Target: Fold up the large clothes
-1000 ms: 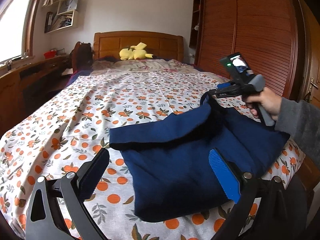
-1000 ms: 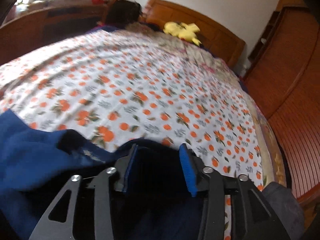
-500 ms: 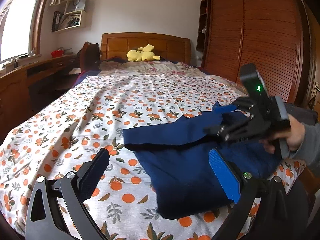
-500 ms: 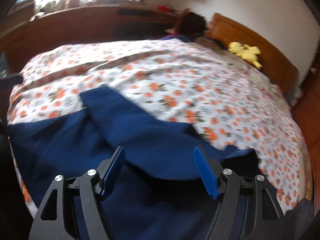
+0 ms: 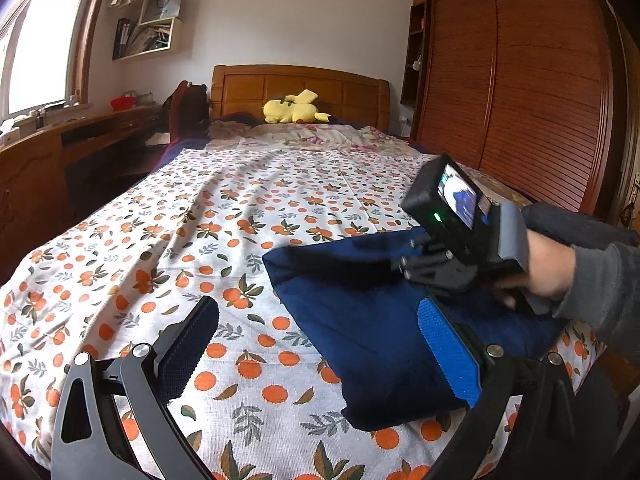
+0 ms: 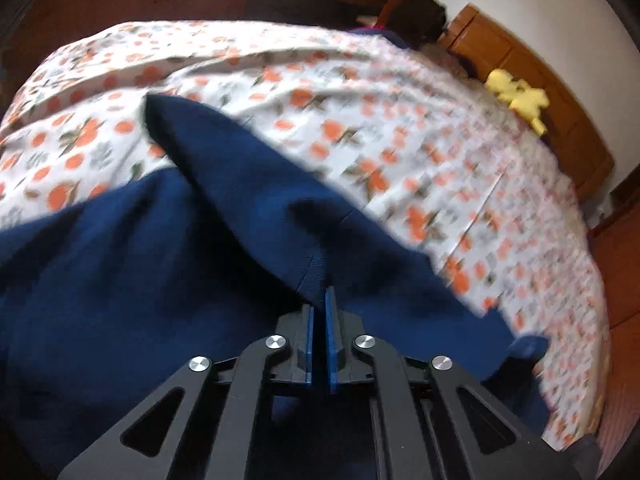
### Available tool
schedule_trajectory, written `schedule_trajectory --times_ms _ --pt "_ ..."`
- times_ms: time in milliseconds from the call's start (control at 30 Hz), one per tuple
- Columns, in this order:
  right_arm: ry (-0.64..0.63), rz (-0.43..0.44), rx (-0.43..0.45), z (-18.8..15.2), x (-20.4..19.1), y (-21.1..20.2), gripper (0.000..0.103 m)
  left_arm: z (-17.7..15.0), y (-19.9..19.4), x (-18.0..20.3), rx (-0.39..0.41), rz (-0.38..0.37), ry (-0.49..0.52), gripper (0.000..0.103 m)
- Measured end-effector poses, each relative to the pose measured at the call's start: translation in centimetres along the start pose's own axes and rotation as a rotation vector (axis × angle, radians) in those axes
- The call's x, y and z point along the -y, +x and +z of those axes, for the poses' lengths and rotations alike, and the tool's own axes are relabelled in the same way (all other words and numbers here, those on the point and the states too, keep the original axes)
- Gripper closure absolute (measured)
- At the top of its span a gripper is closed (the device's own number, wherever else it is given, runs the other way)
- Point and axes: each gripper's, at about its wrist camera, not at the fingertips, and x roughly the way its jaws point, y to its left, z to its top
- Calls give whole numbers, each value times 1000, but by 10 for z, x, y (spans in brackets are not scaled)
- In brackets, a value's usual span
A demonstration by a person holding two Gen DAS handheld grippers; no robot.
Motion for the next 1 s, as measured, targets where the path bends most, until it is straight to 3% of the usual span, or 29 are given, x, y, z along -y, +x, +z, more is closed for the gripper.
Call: schedule_trajectory --times_ms 167,300,367,400,433,533,733,1000 --pt "47 -117 60 30 28 -1 99 0 4 -2 -3 -5 -3 3" --pt "130 -168 101 44 50 -6 93 0 7 -1 -9 -8 -1 3" --pt "170 -161 131 45 59 -16 83 0 7 1 -9 -12 0 3" --pt "180 -171 147 45 62 -21 69 1 7 2 -8 -15 1 3" --pt "182 -180 158 45 65 -26 64 1 8 2 -9 -17 2 3" --pt "191 -145 165 37 73 -38 64 2 10 7 -9 -27 4 3" --pt "238 -136 156 -9 103 -66 64 4 16 24 -10 -61 21 3" --pt "387 -249 21 -98 187 -62 64 2 31 60 -22 -115 50 3"
